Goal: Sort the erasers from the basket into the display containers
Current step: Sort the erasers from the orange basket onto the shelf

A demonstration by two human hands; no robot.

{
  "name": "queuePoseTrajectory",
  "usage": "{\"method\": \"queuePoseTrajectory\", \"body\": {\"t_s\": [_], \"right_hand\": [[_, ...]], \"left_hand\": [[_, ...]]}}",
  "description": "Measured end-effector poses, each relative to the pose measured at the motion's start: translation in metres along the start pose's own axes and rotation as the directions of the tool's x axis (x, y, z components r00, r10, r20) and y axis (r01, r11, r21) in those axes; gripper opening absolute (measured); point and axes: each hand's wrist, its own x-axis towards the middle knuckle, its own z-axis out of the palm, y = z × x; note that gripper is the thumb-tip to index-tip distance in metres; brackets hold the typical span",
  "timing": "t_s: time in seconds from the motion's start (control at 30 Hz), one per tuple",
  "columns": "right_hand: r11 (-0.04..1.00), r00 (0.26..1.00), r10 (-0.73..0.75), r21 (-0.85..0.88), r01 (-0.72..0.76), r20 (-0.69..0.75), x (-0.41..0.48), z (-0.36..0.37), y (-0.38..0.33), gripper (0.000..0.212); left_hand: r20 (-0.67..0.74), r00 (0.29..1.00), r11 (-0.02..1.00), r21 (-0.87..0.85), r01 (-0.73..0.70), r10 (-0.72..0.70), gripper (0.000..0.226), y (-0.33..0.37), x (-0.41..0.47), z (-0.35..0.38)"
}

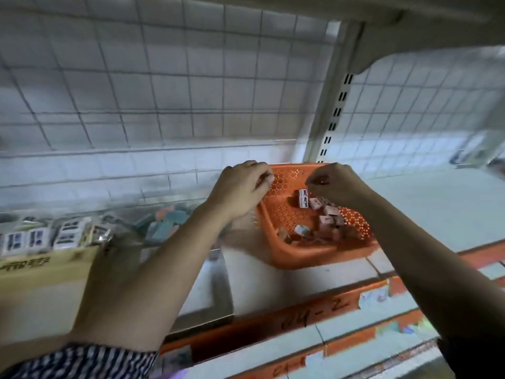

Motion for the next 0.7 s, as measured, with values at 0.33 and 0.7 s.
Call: {"method": "queuePoseTrajectory", "body": {"t_s": [0.33, 0.7], "right_hand": [[0.910, 0.926, -0.114, -0.335, 0.242, 0.360, 0.037, 0.026, 0.029, 0.032], [0.961, 0.961, -0.163, -0.183, 0.205, 0.225, 0.037, 0.017, 0.036, 0.029]], "left_hand": [[-0.057, 0.996, 0.997, -0.045, 0.064, -0.066, 0.029, 0.019, 0.017, 0.032], [-0.044, 0.997, 0.997, -0.037, 0.067, -0.069, 0.014, 0.020, 0.036, 0.036]]}}
